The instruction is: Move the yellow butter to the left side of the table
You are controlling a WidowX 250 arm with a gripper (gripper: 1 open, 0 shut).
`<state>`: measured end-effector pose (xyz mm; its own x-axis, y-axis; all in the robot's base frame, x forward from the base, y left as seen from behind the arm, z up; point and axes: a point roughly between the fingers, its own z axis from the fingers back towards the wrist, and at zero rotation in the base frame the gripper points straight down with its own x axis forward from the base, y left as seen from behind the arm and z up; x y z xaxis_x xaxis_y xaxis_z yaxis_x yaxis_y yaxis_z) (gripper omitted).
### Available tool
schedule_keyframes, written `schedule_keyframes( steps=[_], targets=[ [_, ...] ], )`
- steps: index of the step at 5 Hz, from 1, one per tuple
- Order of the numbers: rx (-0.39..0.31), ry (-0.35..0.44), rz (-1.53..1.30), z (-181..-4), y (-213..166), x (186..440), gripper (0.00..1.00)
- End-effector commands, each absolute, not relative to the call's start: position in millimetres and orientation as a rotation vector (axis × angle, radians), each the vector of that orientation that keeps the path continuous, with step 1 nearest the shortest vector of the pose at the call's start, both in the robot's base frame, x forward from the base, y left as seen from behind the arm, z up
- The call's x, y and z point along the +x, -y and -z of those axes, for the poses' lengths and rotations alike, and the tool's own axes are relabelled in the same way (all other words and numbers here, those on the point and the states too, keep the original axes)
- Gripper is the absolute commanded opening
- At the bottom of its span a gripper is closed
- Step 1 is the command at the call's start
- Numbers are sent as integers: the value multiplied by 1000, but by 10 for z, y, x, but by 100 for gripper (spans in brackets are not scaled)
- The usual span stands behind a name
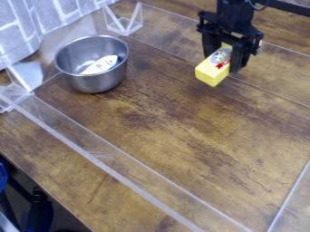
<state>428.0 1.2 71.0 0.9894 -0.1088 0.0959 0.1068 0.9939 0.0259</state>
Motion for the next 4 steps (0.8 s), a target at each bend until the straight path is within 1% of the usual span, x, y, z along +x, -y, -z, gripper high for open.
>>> schedule_keyframes(
  steps=[1,2,4],
  targets=[
    [37,194,89,-993,-154,4454,0],
    [43,194,89,-939,-188,4504,0],
    [56,193,86,-805,-269,4483,0]
  ],
)
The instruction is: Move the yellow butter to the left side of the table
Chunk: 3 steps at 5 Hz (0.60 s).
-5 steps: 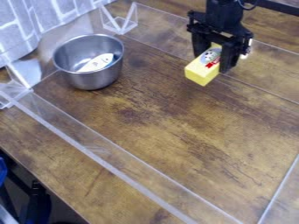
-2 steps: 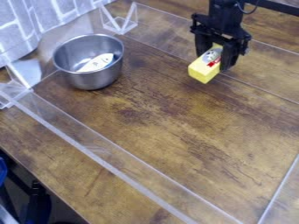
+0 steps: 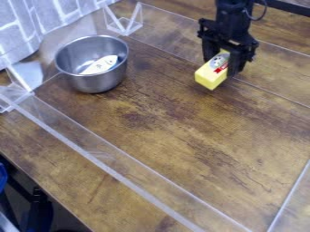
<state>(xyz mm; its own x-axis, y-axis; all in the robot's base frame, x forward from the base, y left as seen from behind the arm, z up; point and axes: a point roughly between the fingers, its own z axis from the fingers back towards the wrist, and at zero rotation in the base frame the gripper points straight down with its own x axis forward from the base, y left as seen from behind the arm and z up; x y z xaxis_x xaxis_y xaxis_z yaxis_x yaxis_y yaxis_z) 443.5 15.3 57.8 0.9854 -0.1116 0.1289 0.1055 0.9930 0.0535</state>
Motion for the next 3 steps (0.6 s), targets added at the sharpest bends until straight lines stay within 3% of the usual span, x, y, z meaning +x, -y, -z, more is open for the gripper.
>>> schedule_keyframes(
  steps=[1,3],
  targets=[
    [61,198,86,-750,-308,4463,0],
    [63,184,88,-543,-297,4472,0]
  ],
)
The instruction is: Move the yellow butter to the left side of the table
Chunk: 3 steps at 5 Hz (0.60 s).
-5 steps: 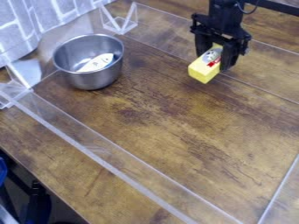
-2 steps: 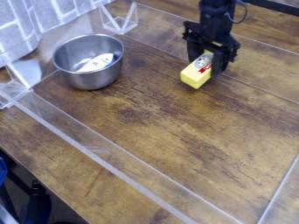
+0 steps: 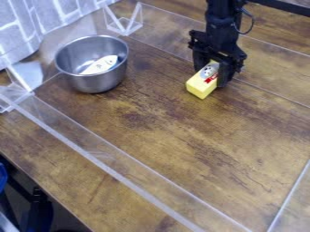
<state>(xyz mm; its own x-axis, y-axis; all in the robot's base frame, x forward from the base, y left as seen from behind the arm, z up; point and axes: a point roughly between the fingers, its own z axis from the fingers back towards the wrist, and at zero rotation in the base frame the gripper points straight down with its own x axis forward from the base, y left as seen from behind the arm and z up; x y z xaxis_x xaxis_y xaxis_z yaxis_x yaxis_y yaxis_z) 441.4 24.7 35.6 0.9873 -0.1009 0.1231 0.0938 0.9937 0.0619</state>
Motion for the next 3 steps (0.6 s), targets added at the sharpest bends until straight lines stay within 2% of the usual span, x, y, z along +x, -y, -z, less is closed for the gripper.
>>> schedule_keyframes(
  steps=[1,3],
  targets=[
    [62,181,88,-497,-299,4474,0],
    [60,176,85,-404,-302,4467,0]
  ],
)
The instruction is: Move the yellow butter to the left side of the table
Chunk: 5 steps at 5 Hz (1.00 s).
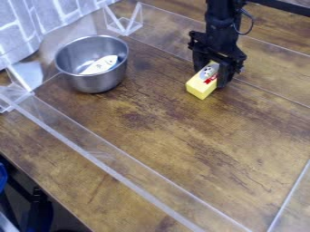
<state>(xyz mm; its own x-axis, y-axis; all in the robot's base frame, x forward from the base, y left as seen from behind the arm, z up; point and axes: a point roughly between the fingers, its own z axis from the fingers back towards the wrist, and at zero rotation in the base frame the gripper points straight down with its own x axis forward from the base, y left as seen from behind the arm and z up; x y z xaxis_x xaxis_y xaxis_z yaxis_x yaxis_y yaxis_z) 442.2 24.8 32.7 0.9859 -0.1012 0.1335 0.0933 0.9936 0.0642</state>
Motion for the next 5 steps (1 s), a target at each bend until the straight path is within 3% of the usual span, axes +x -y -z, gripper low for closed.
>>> schedule_keyframes(
  steps=[1,5],
  targets=[
    [60,172,84,-357,-303,4461,0],
    [55,167,82,-221,-302,4448,0]
  ],
)
